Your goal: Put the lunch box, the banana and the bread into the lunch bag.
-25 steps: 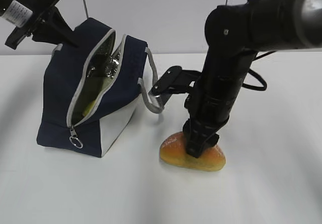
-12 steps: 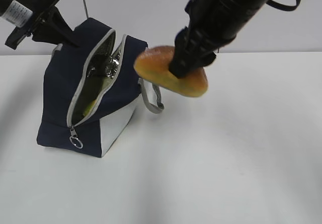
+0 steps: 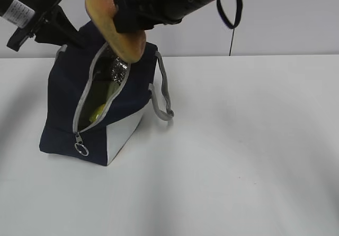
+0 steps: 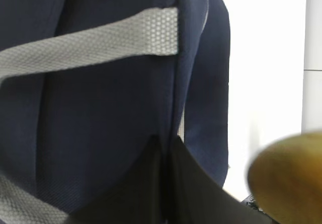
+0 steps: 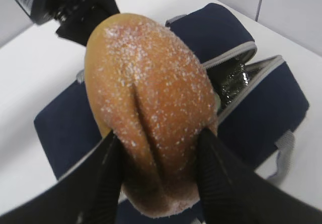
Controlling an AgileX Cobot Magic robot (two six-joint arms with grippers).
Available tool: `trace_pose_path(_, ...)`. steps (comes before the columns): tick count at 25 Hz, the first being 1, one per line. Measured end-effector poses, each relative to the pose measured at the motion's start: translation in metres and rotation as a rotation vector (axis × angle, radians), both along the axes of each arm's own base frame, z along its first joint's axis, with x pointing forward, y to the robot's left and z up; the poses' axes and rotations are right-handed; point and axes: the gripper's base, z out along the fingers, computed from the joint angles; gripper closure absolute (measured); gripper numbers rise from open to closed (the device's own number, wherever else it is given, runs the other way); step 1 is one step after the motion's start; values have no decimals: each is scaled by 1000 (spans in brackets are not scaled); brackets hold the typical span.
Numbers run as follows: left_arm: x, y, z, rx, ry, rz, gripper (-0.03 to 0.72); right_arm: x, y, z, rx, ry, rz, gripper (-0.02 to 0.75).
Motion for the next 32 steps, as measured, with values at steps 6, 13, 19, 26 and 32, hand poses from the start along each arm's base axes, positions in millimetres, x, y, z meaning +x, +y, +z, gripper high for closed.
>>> trace_pose_path(6,0,0,0,-2,-4,-5,691,29,19,-55,131,154,-107,418)
trace_pose_path(13,0,2,1,-7,-7,-3,691,41,27,-107,84,261,-120,274)
trace_pose_path(19,0,1,1,-14,-6,-3,691,42,30,-102,95,269,-106,106)
trace_pose_path(26,0,1,1,-14,-6,-5,691,42,32,-71,88,279,11,116)
trace_pose_path(32,0,1,1,-14,-6,-5,691,44,5,-42,83,308,22,227)
